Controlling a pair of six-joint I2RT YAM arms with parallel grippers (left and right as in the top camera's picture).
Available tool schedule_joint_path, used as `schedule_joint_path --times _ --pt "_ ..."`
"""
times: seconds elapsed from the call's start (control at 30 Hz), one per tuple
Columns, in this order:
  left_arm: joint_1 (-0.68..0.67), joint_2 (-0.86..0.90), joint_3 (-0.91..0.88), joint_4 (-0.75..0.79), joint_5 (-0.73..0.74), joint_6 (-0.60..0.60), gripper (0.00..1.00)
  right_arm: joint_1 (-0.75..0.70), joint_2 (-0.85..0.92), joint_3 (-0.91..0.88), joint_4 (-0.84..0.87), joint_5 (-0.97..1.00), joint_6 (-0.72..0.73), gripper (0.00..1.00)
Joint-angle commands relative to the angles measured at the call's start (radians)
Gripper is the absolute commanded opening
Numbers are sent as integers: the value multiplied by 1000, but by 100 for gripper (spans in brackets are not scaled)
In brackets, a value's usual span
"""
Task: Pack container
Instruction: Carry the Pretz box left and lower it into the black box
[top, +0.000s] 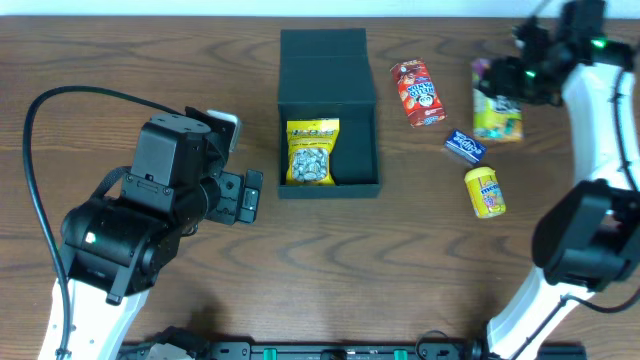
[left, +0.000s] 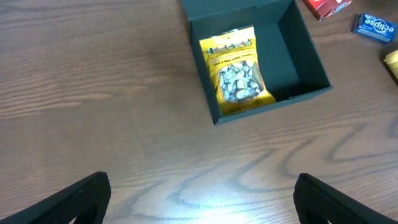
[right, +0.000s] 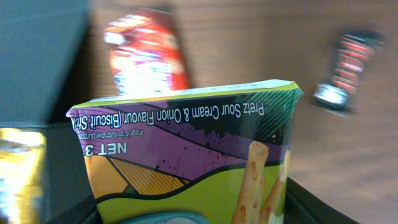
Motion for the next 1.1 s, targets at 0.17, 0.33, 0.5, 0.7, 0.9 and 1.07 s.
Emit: schedule_joint_path --times 0.17,0.33,0.5,0.7,0.9,1.07 --pt "2 -4 14 -4 -1 6 95 316 -25 17 92 -16 253 64" --pt "2 -4 14 -4 -1 6 95 475 -25 13 139 154 359 66" --pt "2 -4 14 -4 -1 6 95 623 -21 -26 152 385 478 68" --pt "2 -4 14 -4 -1 6 95 676 48 -37 117 468 587 65" --pt "2 -4 14 -4 -1 6 95 667 117 -37 42 473 609 65" --pt "2 -4 14 -4 -1 6 95 667 139 -37 15 477 608 65"
